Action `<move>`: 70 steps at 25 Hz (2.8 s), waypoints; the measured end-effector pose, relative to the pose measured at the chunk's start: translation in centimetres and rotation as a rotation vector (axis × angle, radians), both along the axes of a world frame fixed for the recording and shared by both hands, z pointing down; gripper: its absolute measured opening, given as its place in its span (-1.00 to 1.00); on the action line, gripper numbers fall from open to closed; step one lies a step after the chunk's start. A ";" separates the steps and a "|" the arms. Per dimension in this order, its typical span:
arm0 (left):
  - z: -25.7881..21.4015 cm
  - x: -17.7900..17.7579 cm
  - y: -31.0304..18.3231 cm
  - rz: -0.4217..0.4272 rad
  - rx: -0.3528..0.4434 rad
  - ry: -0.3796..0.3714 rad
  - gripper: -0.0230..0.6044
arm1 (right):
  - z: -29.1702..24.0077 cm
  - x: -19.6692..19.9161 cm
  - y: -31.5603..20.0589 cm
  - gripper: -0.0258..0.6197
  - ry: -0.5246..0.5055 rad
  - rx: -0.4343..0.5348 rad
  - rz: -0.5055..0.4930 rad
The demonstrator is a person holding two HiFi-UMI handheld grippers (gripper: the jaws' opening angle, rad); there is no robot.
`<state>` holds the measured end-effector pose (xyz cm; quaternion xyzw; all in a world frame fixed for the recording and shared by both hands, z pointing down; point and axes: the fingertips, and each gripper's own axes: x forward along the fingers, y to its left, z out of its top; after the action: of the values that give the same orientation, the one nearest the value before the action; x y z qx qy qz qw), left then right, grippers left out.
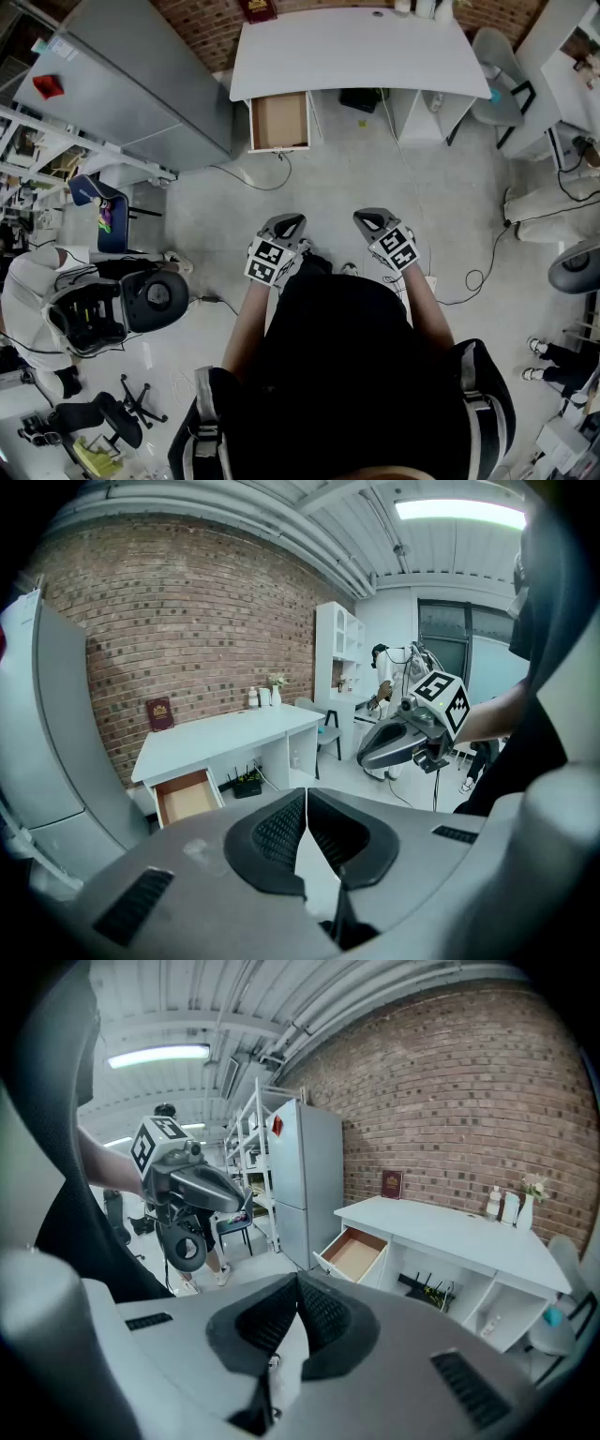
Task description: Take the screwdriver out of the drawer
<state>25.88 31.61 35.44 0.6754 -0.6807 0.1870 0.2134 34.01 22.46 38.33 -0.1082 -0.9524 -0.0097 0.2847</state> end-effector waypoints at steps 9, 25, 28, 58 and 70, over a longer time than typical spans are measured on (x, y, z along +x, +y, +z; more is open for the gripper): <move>0.7 -0.1 0.3 0.008 -0.016 0.007 -0.86 | 0.2 -0.8 -0.8 -0.74 -0.004 -0.001 0.027; 1.8 -8.4 -0.8 0.049 -0.005 0.057 -0.86 | 1.9 -7.3 -2.3 -0.74 0.063 0.051 0.127; 2.1 -11.0 -1.1 0.055 -0.001 0.066 -0.86 | 2.2 -9.1 -2.3 -0.74 0.081 0.060 0.139; 7.1 -26.9 -1.1 0.165 -0.044 0.157 -0.86 | 4.0 -20.9 -3.5 -0.74 0.156 0.129 0.357; 8.4 -27.3 -2.7 0.158 -0.099 0.176 -0.86 | 6.2 -20.9 -5.0 -0.74 0.183 0.076 0.349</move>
<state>-1.43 28.94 43.85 0.7293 -0.5942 0.1765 0.2897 13.06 17.43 44.56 0.0689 -0.9258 0.0137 0.3714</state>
